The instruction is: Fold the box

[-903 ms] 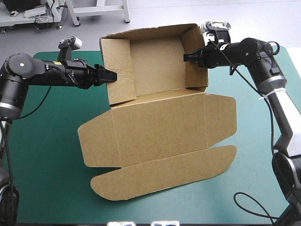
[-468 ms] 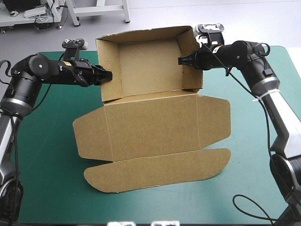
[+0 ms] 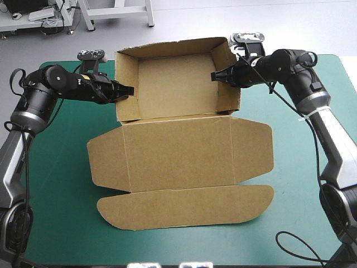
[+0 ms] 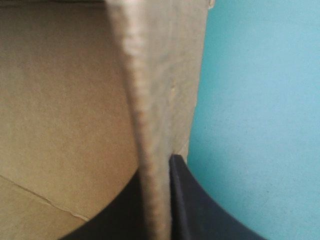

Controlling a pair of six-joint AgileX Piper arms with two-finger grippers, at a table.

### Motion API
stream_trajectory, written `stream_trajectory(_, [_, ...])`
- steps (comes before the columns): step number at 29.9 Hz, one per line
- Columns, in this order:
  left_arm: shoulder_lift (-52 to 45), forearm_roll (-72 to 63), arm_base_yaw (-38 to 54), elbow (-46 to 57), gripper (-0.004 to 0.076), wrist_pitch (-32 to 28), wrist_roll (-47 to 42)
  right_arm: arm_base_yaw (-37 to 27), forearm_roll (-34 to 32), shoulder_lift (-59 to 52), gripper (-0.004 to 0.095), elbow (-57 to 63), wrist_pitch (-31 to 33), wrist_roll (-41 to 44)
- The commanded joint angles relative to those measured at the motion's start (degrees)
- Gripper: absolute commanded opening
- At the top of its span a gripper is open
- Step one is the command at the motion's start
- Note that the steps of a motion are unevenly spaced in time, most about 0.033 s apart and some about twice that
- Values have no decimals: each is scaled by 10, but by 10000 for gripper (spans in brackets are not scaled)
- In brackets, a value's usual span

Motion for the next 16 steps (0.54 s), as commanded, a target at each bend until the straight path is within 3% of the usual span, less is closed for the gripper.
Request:
stream_trajectory(1, [-24,-65,-8,-19,-9,-28,-1,9,26,-31,-14,-19,15,13])
stream_trajectory(12, [-5,61,-73,-19,-9,-1,-107,41,-59,5,-10,-19,87,64])
stream_trajectory(16, [17,85,-100,-19,-9,10,-108,57,-72,21,-11,-19,98,80])
